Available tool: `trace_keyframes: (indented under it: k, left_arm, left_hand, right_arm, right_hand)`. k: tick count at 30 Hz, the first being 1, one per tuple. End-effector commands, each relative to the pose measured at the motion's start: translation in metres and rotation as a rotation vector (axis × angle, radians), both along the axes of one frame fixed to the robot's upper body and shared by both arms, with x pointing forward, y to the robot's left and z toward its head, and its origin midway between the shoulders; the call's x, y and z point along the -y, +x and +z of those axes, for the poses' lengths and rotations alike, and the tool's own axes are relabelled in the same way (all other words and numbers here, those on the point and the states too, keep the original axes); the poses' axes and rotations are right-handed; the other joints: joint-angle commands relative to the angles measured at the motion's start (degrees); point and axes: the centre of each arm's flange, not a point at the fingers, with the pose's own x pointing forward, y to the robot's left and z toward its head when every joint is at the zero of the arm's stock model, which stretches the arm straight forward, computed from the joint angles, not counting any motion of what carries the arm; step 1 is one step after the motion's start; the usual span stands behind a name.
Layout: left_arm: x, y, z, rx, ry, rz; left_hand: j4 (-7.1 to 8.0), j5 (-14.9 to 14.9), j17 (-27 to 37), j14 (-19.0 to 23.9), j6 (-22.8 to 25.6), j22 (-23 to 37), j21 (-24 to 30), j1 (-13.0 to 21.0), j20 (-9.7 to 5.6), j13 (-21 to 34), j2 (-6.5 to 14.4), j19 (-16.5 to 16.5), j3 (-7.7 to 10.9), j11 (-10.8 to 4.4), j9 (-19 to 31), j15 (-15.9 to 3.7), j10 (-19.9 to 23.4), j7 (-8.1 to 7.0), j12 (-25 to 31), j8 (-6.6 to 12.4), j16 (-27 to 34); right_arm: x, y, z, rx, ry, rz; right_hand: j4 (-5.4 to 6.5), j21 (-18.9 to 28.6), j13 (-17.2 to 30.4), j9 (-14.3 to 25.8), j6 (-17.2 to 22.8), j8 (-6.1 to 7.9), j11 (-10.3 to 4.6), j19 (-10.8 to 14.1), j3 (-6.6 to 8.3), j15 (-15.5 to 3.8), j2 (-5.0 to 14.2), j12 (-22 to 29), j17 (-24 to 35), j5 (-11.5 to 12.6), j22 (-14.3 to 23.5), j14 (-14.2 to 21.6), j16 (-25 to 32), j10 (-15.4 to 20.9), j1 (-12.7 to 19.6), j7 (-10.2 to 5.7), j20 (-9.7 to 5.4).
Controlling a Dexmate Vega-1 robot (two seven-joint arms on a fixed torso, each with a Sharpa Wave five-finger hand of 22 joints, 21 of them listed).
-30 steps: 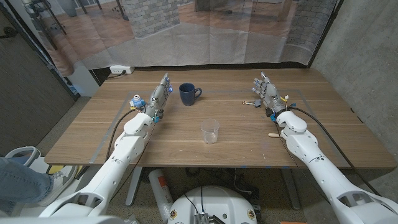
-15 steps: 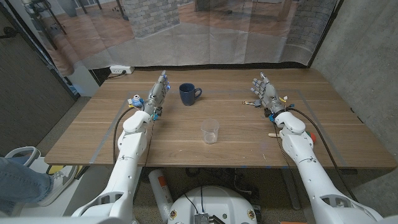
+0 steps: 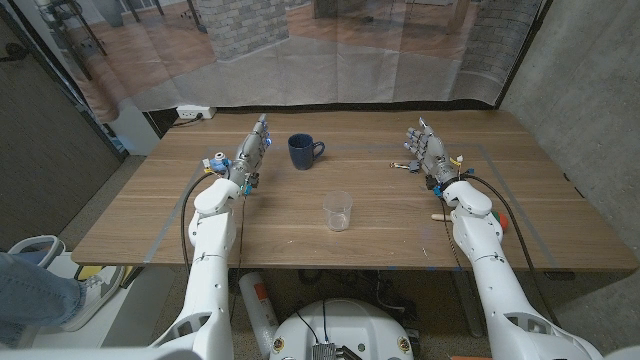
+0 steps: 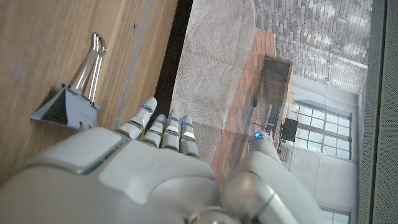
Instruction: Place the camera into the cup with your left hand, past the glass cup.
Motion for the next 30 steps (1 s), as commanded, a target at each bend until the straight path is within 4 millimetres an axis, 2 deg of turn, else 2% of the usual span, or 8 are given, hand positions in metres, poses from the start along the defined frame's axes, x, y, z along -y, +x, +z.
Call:
trace_keyframes:
  k: [1, 13, 30]
  left_arm:
    - [-0.006, -0.019, -0.006, -0.003, 0.016, 0.033]
    - [-0.008, -0.035, -0.013, 0.001, 0.016, 0.062]
    - [-0.019, -0.059, -0.026, -0.002, 0.011, 0.115]
  left_hand:
    - [-0.11, 0.4, 0.1, -2.6, -3.5, 0.3, 0.2, 0.8, -1.19, 0.3, 0.0, -4.1, 0.04, 0.02, 0.1, 0.31, -2.3, 0.43, 0.1, 0.06, 0.1]
    - [-0.21, 0.6, 0.1, -2.2, -2.9, 0.3, 0.1, 1.1, -1.09, 0.3, 0.4, -4.0, 0.09, -0.01, 0.1, 0.23, -1.9, 0.32, 0.1, 0.11, 0.1]
    - [-0.37, 0.7, 0.1, -1.6, -2.3, 0.3, 0.1, 1.5, -1.01, 0.3, 0.8, -3.9, 0.11, -0.06, 0.1, 0.14, -1.0, 0.19, 0.2, 0.03, 0.0]
  right_arm:
    - [0.004, -0.003, -0.006, -0.007, -0.015, -0.008]
    - [0.012, -0.007, -0.009, -0.009, -0.009, -0.01]
    - [0.018, -0.009, -0.001, 0.0, -0.009, -0.009]
  right_hand:
    - [-0.05, -0.2, 0.1, 0.1, -0.1, 0.18, -0.12, 0.3, 0.03, 0.24, -0.05, 0.3, 0.2, 0.5, 0.2, 0.3, 0.2, 0.0, 0.5, -0.06, -2.23]
    - [-0.1, -0.5, 0.1, 0.1, -0.1, 0.23, -0.22, 0.4, 0.02, 0.2, 0.06, 0.4, 0.2, 0.7, 0.2, 0.5, 0.3, -0.1, 0.6, -0.15, -2.21]
    - [-0.02, -1.0, 0.1, 0.1, 0.0, 0.29, -0.11, 0.6, 0.02, 0.18, 0.45, 0.4, 0.2, 1.1, 0.2, 0.4, 0.2, -0.1, 0.6, -0.21, -2.32]
